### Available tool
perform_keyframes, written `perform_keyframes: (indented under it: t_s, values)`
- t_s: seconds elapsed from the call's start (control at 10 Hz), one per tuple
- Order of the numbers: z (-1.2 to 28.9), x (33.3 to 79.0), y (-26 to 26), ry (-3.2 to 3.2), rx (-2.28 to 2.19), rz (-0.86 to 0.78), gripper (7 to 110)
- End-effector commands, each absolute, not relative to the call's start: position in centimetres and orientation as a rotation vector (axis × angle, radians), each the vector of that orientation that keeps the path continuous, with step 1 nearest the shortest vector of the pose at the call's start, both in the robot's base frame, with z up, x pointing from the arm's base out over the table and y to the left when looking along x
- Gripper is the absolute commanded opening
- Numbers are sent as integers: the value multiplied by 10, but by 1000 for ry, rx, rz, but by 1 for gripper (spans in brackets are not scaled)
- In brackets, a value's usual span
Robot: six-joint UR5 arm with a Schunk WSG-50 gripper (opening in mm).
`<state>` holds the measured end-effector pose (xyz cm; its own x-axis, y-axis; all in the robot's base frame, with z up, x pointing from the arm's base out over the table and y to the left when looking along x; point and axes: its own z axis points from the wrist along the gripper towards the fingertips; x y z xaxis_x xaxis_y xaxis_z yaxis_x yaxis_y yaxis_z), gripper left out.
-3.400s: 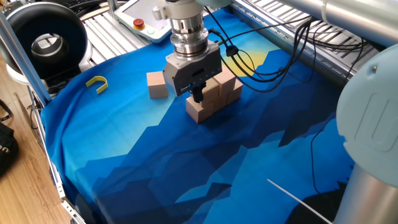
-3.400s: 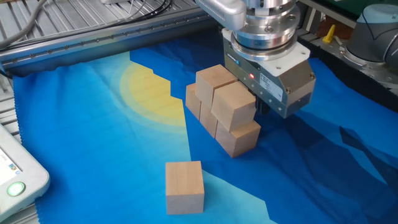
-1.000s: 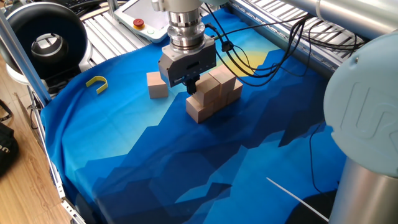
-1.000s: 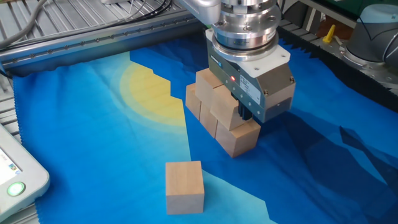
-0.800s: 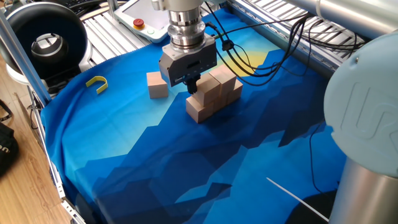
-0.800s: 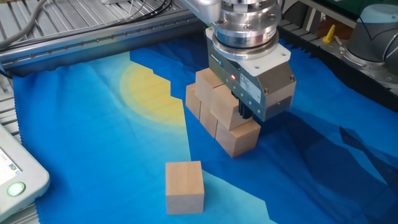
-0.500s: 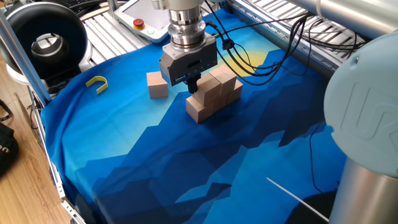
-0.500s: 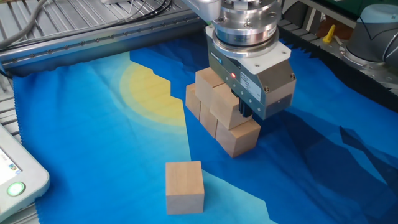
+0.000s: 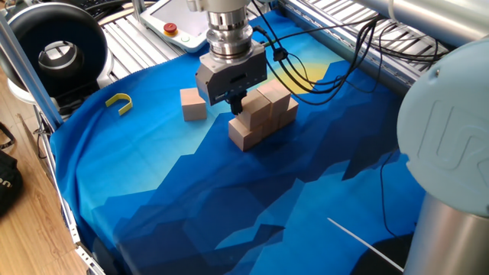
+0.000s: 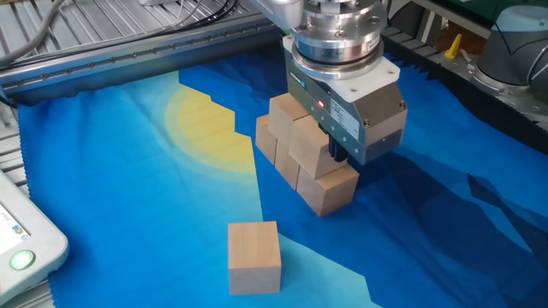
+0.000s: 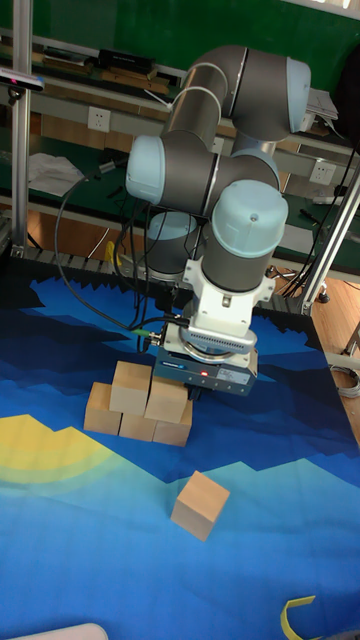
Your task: Stack the blocks into a pyramid shape
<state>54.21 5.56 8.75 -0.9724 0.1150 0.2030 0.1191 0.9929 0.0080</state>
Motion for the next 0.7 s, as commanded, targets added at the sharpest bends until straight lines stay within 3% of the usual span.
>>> perform_keyframes:
  t_s: [0.0,0.6]
  values:
    - [90,544,63,-2932,-187,-59,7]
    - [107,554,67,-2940,-172,-108,7]
